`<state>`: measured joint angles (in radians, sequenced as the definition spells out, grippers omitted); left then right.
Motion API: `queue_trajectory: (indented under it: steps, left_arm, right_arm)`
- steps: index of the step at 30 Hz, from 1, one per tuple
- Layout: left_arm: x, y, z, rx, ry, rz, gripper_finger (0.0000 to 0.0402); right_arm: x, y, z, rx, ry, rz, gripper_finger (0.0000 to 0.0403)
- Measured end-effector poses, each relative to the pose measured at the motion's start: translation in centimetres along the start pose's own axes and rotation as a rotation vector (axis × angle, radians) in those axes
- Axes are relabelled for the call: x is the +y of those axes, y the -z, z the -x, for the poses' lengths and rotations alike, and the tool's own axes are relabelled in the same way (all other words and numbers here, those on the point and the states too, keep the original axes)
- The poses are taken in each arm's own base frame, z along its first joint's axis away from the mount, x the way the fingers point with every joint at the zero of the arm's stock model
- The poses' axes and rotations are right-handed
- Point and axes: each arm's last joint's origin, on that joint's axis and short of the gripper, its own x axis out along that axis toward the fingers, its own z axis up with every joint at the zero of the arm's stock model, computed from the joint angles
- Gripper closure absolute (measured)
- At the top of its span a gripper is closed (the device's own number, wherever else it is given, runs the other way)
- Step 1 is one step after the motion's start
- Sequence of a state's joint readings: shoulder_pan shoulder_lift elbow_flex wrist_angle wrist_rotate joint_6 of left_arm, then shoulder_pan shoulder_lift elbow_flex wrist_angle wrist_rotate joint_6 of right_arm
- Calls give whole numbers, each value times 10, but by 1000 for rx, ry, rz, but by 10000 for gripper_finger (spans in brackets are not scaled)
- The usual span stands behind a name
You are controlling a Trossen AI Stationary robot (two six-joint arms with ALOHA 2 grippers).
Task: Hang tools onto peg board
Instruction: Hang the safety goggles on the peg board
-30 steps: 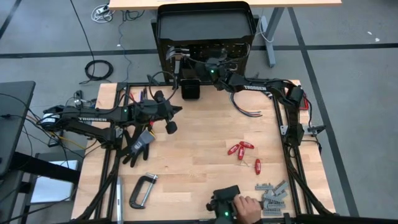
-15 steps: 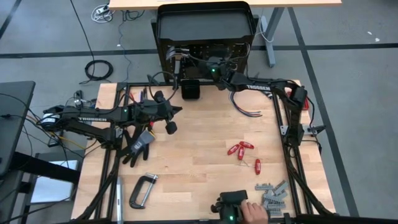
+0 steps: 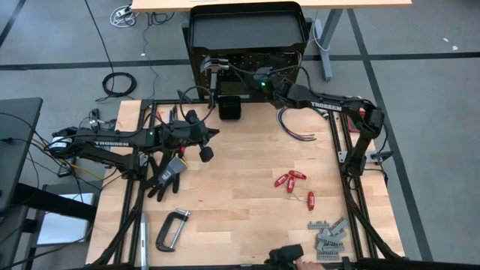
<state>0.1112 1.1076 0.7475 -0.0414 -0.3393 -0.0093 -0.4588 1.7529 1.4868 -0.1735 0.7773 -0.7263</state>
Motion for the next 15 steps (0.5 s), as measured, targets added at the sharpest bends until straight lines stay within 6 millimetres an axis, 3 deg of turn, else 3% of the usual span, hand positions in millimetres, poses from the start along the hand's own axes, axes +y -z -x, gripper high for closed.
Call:
queue_trajectory:
  steps: [4, 9, 12, 15]
  left_arm:
    - [0, 2, 0, 16, 0, -6, 398]
    - [0, 3, 0, 30, 0, -13, 395]
    - [0, 3, 0, 25, -2, -12, 387]
    - [0, 0, 0, 5, -2, -5, 379]
  right_arm:
    - [-8, 3, 31, -34, -71, -79, 393]
    - [-9, 29, 84, -82, -111, -167, 393]
    - [-3, 47, 111, -142, -139, -343, 393]
    - [11, 67, 121, -177, -164, -524, 386]
